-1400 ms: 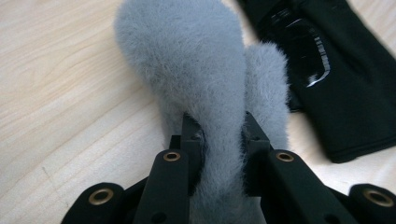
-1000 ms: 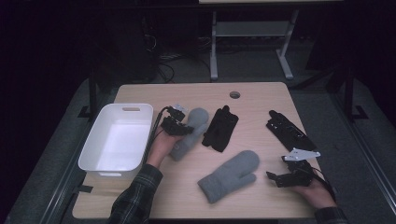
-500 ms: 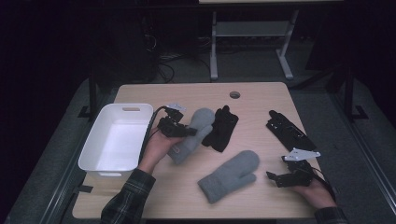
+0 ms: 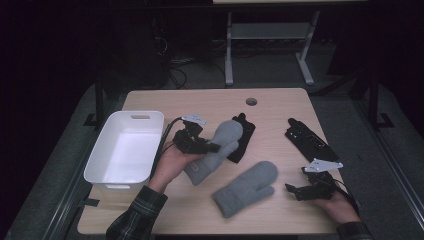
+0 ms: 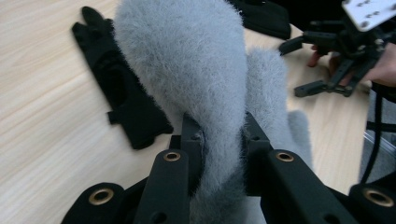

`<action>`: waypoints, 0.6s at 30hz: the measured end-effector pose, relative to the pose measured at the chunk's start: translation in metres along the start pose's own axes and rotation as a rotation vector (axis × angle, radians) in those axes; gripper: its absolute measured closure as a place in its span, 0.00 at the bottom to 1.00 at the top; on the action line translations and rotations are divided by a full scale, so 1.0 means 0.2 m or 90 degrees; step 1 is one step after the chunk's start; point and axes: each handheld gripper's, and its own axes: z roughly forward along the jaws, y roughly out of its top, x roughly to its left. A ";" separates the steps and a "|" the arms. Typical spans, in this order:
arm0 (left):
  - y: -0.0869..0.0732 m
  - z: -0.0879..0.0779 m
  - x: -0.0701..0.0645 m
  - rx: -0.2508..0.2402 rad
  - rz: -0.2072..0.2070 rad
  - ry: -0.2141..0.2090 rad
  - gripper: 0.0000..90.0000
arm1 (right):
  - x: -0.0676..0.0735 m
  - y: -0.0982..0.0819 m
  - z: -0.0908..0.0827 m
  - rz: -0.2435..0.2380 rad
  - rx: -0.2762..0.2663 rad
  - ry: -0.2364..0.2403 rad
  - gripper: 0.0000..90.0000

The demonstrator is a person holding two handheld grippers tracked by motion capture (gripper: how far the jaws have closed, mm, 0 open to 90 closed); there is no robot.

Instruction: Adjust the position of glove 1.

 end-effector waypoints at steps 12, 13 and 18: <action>0.03 0.10 -0.21 0.038 0.039 -0.053 0.84 | 0.00 0.00 0.00 0.001 -0.002 0.001 0.10; 0.03 0.12 -0.22 0.042 0.041 -0.054 0.84 | 0.00 0.00 0.00 0.001 -0.002 0.001 0.10; 0.03 0.18 -0.28 0.066 0.041 -0.066 0.84 | 0.00 0.00 0.00 0.002 -0.002 0.001 0.10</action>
